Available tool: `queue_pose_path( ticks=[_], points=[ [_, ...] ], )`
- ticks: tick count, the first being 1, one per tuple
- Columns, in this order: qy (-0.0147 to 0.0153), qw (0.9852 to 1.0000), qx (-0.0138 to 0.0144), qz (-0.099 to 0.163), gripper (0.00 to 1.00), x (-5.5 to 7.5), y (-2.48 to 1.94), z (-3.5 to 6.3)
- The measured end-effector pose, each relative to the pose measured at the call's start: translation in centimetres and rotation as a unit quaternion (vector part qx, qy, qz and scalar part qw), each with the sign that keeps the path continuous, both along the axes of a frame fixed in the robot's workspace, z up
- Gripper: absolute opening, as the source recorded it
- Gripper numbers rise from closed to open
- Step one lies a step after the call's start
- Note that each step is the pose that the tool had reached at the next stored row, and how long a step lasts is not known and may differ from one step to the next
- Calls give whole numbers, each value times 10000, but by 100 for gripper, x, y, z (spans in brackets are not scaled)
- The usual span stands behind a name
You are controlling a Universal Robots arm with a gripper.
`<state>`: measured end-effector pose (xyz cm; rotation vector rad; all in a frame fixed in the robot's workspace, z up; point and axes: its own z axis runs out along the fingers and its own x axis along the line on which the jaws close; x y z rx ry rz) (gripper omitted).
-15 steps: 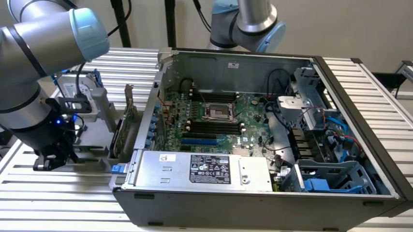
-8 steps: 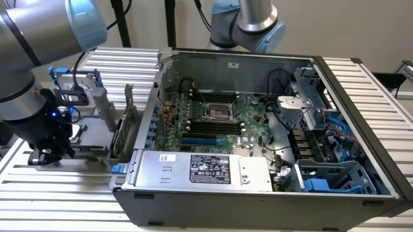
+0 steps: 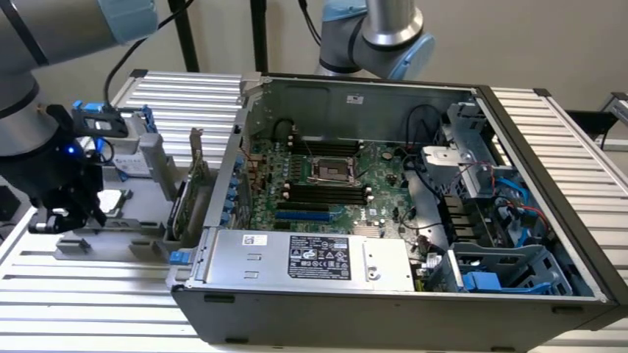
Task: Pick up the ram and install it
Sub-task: 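Pick up the ram and move it above insertion slot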
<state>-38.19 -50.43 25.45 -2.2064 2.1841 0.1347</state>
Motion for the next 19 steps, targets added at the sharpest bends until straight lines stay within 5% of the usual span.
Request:
queue_pose_path(
  ticks=[10, 19],
  points=[
    [1, 10000, 0, 0, 14, 121, 64, 452],
    [2, 10000, 0, 0, 14, 401, 114, 864]
  ],
)
